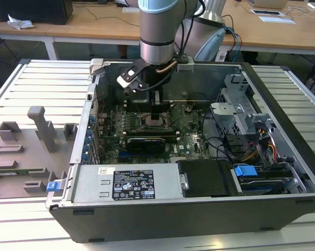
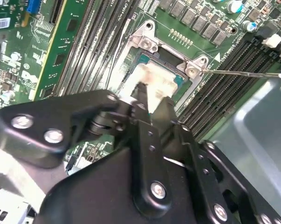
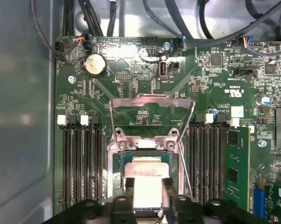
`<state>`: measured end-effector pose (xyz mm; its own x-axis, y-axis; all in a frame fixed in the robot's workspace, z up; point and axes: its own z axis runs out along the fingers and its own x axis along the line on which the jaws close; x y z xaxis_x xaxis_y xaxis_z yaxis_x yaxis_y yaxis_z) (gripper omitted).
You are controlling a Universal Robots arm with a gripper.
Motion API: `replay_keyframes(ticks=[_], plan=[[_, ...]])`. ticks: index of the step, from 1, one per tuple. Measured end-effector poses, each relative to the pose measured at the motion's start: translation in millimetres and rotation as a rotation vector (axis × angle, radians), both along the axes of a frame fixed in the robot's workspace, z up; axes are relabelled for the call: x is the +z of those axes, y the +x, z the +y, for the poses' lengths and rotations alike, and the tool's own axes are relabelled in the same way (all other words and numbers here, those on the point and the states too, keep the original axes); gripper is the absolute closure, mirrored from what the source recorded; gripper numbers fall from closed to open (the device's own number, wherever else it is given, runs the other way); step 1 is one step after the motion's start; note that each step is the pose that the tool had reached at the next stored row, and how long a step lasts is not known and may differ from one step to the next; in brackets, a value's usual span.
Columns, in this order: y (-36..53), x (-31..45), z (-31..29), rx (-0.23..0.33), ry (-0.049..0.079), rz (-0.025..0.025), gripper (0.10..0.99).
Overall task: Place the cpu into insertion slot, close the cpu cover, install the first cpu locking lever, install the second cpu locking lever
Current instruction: 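Place the cpu into insertion slot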
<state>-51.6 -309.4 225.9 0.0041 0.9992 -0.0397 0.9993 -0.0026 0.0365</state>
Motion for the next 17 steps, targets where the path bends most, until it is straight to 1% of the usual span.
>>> replay_keyframes(ticks=[1,2,3,5,10,11,15,17], plan=[[0.0,3.1,0.0,0.000,0.000,-0.0001,0.796],[0.0,6.1,0.0,0.000,0.000,0.0000,0.914],[0.0,9.6,0.0,0.000,0.000,0.0000,0.976],[0.0,14.1,0.0,0.000,0.000,0.0000,0.980],[0.0,22.0,0.0,0.000,0.000,-0.0001,0.980],[0.0,25.6,0.0,0.000,0.000,0.0000,0.980],[0.0,43.8,0.0,0.000,0.000,0.0000,0.980],[0.0,50.8,0.0,0.000,0.000,0.0000,0.980]])
